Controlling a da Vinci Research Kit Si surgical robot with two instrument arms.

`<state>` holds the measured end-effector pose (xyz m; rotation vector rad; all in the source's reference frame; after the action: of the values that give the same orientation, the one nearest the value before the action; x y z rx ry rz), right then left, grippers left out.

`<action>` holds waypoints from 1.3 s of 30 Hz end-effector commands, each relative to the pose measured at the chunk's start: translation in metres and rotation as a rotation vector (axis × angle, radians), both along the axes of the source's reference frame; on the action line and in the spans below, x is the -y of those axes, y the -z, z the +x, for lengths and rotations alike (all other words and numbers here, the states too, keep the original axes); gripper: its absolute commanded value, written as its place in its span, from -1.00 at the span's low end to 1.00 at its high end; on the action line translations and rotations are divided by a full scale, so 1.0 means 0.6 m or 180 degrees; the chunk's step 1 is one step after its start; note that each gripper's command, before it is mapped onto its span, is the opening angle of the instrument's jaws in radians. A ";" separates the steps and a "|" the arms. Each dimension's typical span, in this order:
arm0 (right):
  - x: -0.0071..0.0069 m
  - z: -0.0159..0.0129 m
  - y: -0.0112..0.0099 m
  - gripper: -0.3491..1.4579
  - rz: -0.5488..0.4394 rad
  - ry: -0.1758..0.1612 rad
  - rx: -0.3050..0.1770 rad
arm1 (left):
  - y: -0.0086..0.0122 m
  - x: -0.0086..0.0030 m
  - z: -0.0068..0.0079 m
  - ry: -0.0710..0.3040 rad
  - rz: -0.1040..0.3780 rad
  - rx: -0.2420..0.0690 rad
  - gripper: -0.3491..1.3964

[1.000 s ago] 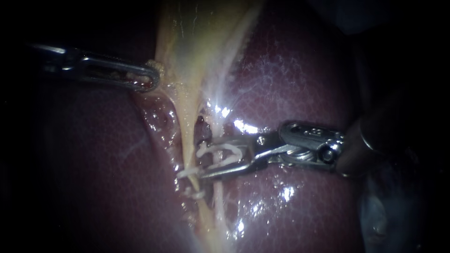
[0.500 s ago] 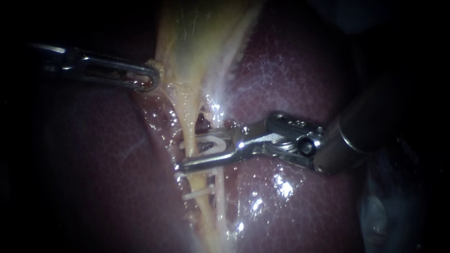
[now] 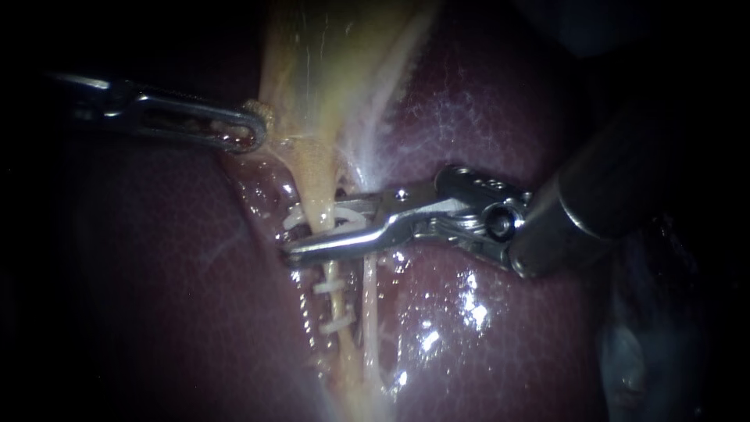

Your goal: Clipping third clip left tube

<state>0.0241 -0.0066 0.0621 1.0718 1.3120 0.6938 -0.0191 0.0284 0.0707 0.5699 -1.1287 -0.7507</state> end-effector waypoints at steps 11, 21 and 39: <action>-0.0012 -0.0003 0.0031 -0.17 0.0034 -0.0004 -0.0049 | 0.0000 0.0000 0.0001 0.0000 0.0000 0.0000 -1.00; -0.0013 -0.0010 0.0029 -0.69 0.0126 0.0017 -0.0037 | 0.0000 0.0000 0.0001 -0.0001 0.0000 0.0000 -1.00; -0.0012 -0.0007 0.0030 -1.00 0.0116 -0.0056 -0.0001 | 0.0000 0.0000 0.0002 -0.0001 -0.0001 0.0000 -1.00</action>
<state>0.0237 -0.0059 0.0603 1.0912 1.3148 0.7331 -0.0190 0.0284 0.0707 0.5698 -1.1285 -0.7503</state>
